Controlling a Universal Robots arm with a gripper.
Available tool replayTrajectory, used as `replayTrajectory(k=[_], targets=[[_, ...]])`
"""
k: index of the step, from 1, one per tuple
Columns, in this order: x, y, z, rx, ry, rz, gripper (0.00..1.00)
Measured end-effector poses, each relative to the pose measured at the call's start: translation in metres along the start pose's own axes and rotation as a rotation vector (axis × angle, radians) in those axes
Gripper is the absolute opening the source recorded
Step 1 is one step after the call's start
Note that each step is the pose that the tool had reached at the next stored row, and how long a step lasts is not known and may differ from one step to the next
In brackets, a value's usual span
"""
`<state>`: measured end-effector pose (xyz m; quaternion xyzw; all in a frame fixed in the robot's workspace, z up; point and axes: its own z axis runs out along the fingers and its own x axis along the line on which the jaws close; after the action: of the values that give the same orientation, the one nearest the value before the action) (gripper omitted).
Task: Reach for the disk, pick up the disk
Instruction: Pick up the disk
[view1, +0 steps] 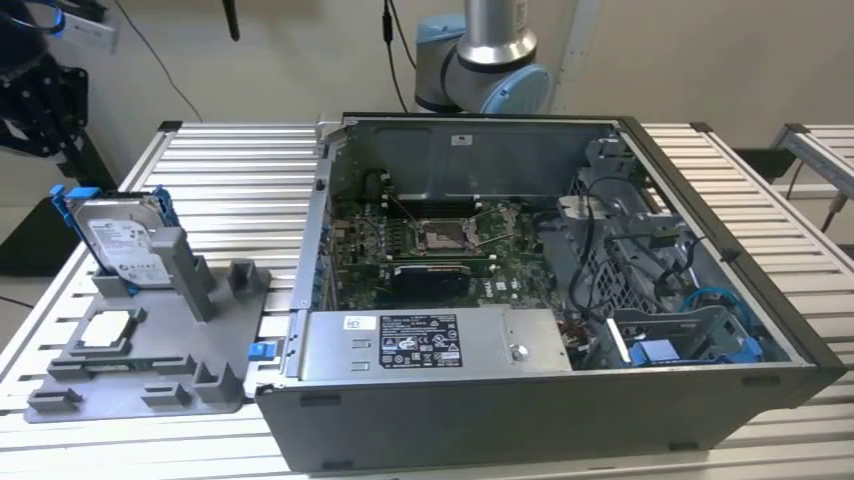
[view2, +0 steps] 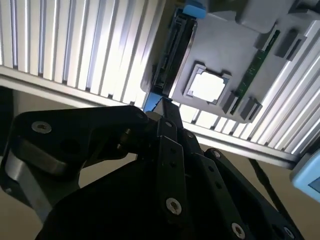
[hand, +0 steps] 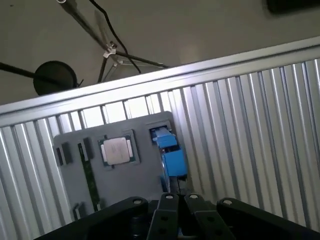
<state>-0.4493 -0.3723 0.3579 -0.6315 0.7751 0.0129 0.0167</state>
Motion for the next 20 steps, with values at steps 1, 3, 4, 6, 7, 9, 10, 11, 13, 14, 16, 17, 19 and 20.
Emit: replayTrajectory(k=[1, 3, 4, 6, 7, 9, 10, 11, 13, 14, 16, 17, 19, 20], targets=[[0.0, 0.0, 0.0, -0.0008, 0.0, -0.017, 0.0], [0.0, 0.0001, 0.0001, -0.0022, 0.0, -0.048, 0.0], [0.0, 0.0002, 0.0, -0.0029, 0.0001, -0.062, 0.0], [0.0002, 0.0005, 0.0003, -0.0036, -0.0002, -0.088, 0.0], [0.0002, 0.0006, 0.0003, -0.0042, -0.0001, -0.1, 0.0], [0.0002, 0.0008, 0.0004, -0.0051, -0.0002, -0.121, 0.0], [0.0002, 0.0009, 0.0004, -0.0053, -0.0002, -0.127, 0.0], [0.0002, 0.0009, 0.0003, -0.0055, -0.0001, -0.13, 0.0], [0.0002, 0.0009, 0.0003, -0.0057, -0.0002, -0.133, 0.0], [0.0002, 0.0009, 0.0004, -0.0057, -0.0002, -0.134, 0.0], [0.0002, 0.0009, 0.0004, -0.0057, -0.0002, -0.134, 0.0], [0.0002, 0.0009, 0.0004, -0.0057, -0.0002, -0.134, 0.0], [0.0002, 0.0009, 0.0004, -0.0056, -0.0002, -0.134, 0.0], [0.0002, 0.0009, 0.0004, -0.0057, -0.0002, -0.134, 0.0]])
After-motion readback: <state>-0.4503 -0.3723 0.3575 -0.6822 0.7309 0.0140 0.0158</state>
